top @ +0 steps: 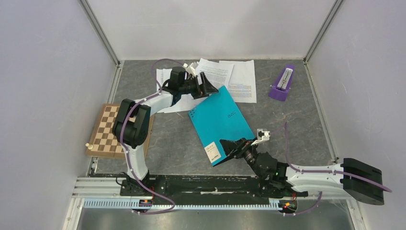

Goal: Put the files into the folder

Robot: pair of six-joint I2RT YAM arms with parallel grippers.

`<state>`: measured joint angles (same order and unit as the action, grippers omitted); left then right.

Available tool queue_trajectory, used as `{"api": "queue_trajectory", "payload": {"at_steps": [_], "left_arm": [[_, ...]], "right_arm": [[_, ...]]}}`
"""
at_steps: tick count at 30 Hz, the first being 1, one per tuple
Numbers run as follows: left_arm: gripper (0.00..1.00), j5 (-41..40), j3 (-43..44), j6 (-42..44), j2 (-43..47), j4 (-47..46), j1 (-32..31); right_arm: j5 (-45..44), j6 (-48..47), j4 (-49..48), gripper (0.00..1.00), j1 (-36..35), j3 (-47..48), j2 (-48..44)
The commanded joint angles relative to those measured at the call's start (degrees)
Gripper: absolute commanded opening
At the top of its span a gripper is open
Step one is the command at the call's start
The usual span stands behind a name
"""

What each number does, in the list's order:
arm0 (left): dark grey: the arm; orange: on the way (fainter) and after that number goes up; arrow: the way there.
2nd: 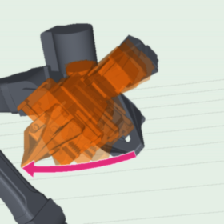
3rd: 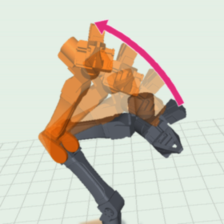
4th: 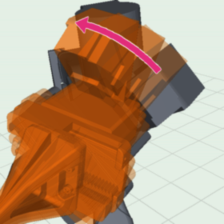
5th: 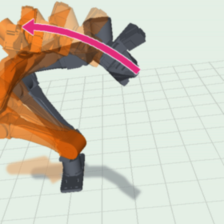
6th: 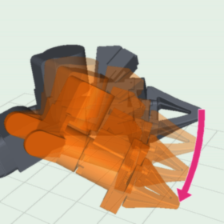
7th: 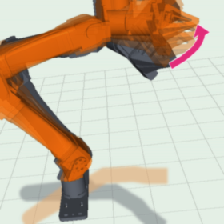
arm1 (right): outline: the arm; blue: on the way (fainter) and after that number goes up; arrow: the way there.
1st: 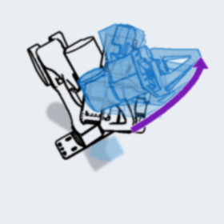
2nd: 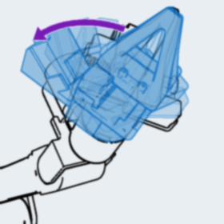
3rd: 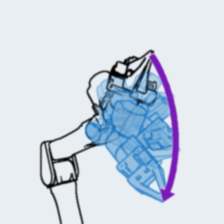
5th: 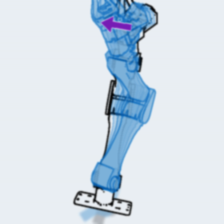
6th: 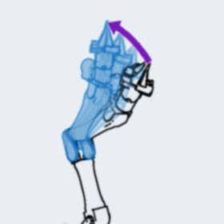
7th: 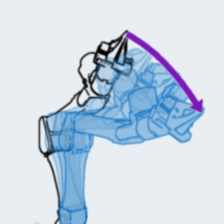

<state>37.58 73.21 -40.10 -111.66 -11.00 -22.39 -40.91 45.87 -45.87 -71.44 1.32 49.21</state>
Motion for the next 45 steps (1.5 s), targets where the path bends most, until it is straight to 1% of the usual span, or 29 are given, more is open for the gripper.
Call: {"api": "queue_trajectory", "payload": {"at_steps": [1, 4, 7, 9, 12, 15, 17, 20, 22, 27, 31, 33, 37, 45], "left_arm": [[0.9, 4.36, -0.79, -3.64, 5.38, -2.86, -0.63], [0.9, 1.85, 0.13, -2.52, 8.53, 1.67, -0.56], [0.9, -4.27, 1.67, 0.08, 13.35, 10.27, -0.71], [0.9, -10.66, 3.15, 2.18, 16.63, 18.72, -0.72], [0.9, -23.23, 5.06, 4.71, 21.64, 31.13, -0.89], [0.9, -35.62, 4.44, 5.37, 27.61, 38.52, -0.94], [0.9, -41.18, 3.64, 5.17, 31.51, 41.47, -0.97], [0.9, -45.43, 2.71, 4.57, 36.49, 45.02, -1.05], [0.9, -47.86, 2.24, 4.25, 39.72, 47.57, -1.04], [0.9, -49.77, -0.89, 4.85, 46.54, 50.01, -1.05], [0.9, -53.13, -2.19, 6.16, 49.72, 53.04, -1.02], [0.9, -53.0, -3.33, 6.18, 51.31, 53.51, -1.0], [0.9, -53.16, -6.33, 5.03, 54.74, 54.54, -1.01], [0.9, -57.7, -13.63, 2.51, 59.48, 56.55, -1.03]], "right_arm": [[-2.56, -2.72, 4.23, 0.95, 0.25, 7.08, 1.86], [-4.4, -4.16, 11.88, 0.84, 0.23, 10.76, 2.75], [-5.94, -6.19, 16.76, 0.72, 0.0, 13.11, 2.54], [-6.64, -7.79, 18.82, 0.67, -0.47, 14.32, 2.02], [-7.22, -11.75, 20.29, 0.65, -2.03, 16.44, 1.3], [-6.17, -16.01, 21.28, 0.67, -3.33, 19.54, 2.13], [-3.98, -18.41, 21.62, 0.69, -4.05, 21.77, 3.52], [-1.14, -22.0, 22.51, 0.74, -5.53, 25.19, 6.42], [-0.1, -24.63, 23.94, 0.8, -7.42, 28.47, 8.91], [0.31, -30.48, 26.33, 0.88, -13.69, 35.75, 15.81], [1.5, -32.87, 27.2, 0.93, -18.21, 39.89, 19.93], [1.83, -33.11, 27.43, 0.96, -20.1, 41.08, 21.89], [3.06, -32.89, 27.43, 0.98, -22.13, 42.72, 25.28], [8.75, -31.98, 26.62, 0.98, -25.02, 44.74, 29.72]]}}
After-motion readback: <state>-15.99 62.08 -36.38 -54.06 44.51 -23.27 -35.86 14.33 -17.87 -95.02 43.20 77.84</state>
